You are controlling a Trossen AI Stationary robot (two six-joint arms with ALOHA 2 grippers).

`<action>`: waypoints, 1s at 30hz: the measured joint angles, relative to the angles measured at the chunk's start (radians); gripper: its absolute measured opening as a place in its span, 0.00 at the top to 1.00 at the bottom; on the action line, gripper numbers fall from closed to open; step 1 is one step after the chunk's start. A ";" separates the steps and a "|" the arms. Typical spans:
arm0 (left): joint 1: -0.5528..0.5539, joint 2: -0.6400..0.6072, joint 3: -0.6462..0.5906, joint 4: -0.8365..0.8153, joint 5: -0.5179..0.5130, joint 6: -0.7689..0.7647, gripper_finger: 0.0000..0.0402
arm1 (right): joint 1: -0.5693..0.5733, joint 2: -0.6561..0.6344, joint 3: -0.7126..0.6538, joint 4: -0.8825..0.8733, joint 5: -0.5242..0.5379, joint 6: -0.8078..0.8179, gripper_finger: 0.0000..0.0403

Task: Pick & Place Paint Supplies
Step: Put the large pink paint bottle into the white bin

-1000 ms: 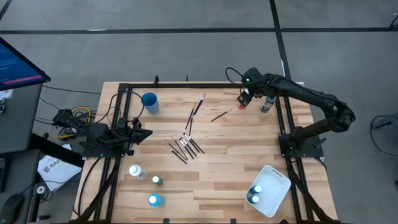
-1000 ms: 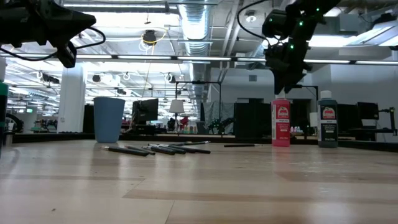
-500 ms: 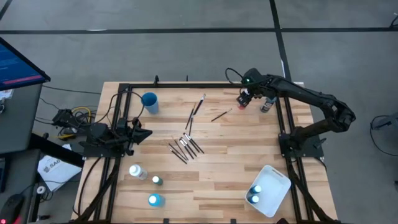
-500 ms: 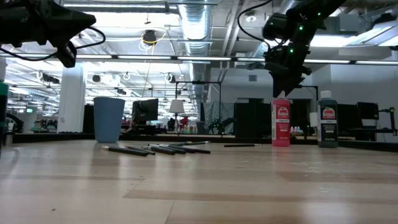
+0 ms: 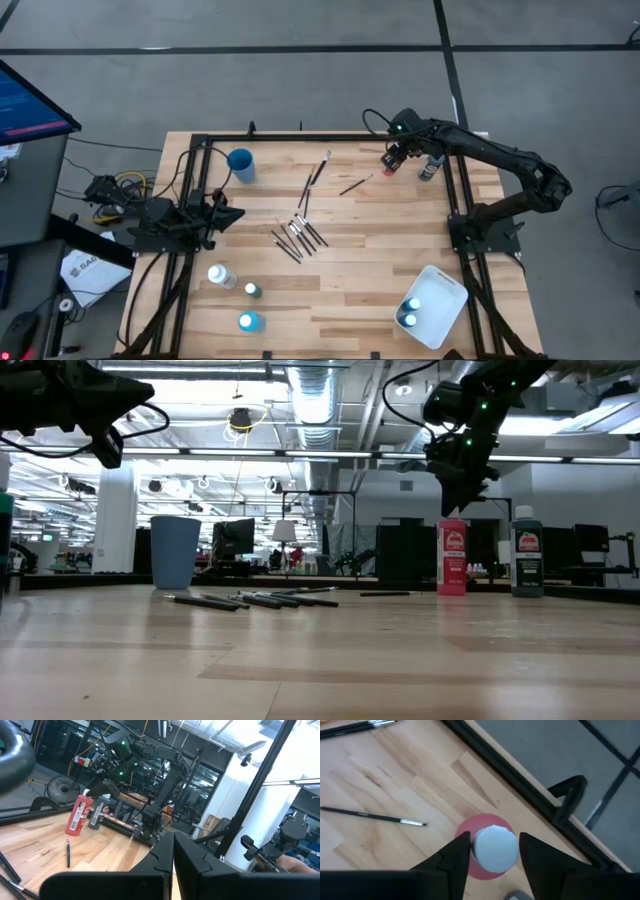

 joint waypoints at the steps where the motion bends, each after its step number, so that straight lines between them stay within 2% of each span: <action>1: 0.000 0.000 0.000 0.000 0.000 0.000 0.99 | 0.001 0.000 0.000 0.000 -0.004 0.000 0.63; 6: 0.000 0.000 0.000 0.000 0.000 0.000 0.99 | 0.000 -0.001 0.001 0.003 -0.009 0.000 0.74; 21: 0.000 0.000 0.000 0.000 0.000 0.000 0.99 | 0.005 -0.001 0.001 0.000 -0.002 0.016 0.73; 30: 0.000 0.000 0.000 0.000 0.000 0.000 0.99 | 0.048 -0.008 0.016 -0.010 0.000 0.016 0.73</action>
